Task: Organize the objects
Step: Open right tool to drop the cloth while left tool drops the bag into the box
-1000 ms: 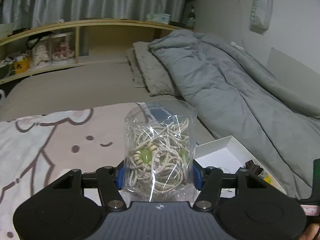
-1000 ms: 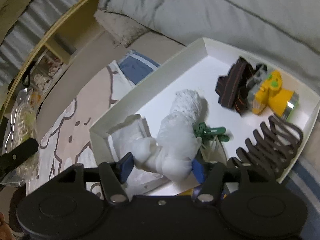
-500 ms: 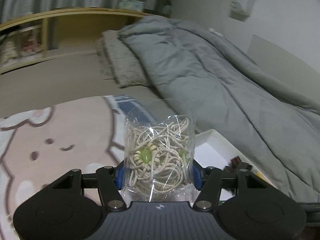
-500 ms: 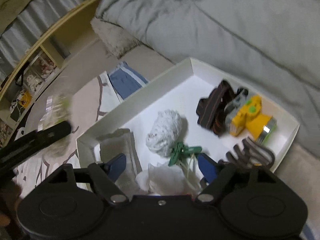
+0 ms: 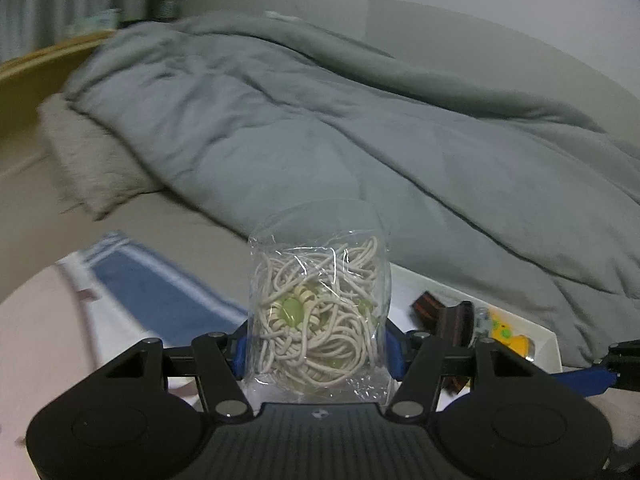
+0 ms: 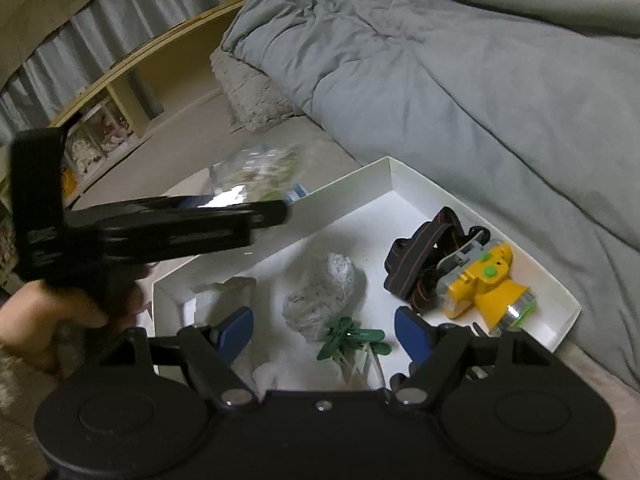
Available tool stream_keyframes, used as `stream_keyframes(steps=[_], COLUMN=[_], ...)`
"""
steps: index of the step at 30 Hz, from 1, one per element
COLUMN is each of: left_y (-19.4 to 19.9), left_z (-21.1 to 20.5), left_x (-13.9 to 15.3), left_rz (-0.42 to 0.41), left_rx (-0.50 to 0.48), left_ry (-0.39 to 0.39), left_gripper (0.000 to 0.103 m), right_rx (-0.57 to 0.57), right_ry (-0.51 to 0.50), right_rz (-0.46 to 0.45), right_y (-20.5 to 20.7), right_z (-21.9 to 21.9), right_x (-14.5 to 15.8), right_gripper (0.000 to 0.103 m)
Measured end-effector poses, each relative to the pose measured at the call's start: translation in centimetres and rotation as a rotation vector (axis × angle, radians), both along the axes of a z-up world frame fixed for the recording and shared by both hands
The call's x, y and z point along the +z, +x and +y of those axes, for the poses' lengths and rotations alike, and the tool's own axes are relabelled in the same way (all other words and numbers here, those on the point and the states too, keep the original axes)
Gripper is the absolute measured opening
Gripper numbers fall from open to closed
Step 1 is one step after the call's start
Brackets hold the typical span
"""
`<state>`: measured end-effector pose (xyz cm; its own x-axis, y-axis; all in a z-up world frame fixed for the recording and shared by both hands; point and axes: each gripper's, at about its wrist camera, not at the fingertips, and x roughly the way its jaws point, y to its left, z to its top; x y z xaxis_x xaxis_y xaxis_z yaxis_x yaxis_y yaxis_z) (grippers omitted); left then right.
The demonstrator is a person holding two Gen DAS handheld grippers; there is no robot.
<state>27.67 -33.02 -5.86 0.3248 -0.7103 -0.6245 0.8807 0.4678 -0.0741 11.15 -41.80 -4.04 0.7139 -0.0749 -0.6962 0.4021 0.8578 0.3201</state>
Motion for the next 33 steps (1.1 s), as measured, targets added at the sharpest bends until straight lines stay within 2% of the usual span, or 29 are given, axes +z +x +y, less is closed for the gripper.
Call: stream_keyframes(steps=[6, 8, 9, 10, 14, 19, 25, 33], left_y=[0.5, 0.4, 0.3, 0.2, 0.5, -0.7, -2.3, -4.5], left_z=[-4.2, -5.4, -5.6, -5.6, -4.6, -2.7, 0.2, 6.3], left_x=[-1.4, -1.5, -1.6, -1.6, -1.6, -1.0, 1.2, 4.4], left_rz=[-0.029, -0.057, -0.085, -0.106, -0.044, -0.046, -0.029, -0.027], left_rx=[-0.19, -0.208, -0.186, -0.169, -0.139, -0.084, 0.017, 0.194], left_ry=[0.03, 0.061, 0.069, 0.063, 0.045, 0.056, 0.036, 0.007], left_gripper=[0.064, 0.084, 0.093, 0.093, 0.093, 0.093, 0.093, 0.096], right_rx=[-0.006, -0.012, -0.014, -0.014, -0.008, 0.006, -0.005, -0.016], right_ry=[0.037, 0.054, 0.061, 0.066, 0.076, 0.063, 0.024, -0.047], right_rz=[0.01, 0.02, 0.024, 0.026, 0.037, 0.031, 0.036, 0.045], right_y=[0.0, 0.2, 0.2, 0.3, 0.6, 0.4, 0.2, -0.3], right_z=[-1.5, -2.0, -2.1, -2.2, -2.3, -1.7, -1.3, -0.4], right_x=[-1.2, -1.7, -1.9, -2.1, -2.6, -2.3, -1.4, -0.4], right_gripper=[0.078, 0.078, 0.078, 0.078, 0.078, 0.078, 0.078, 0.078])
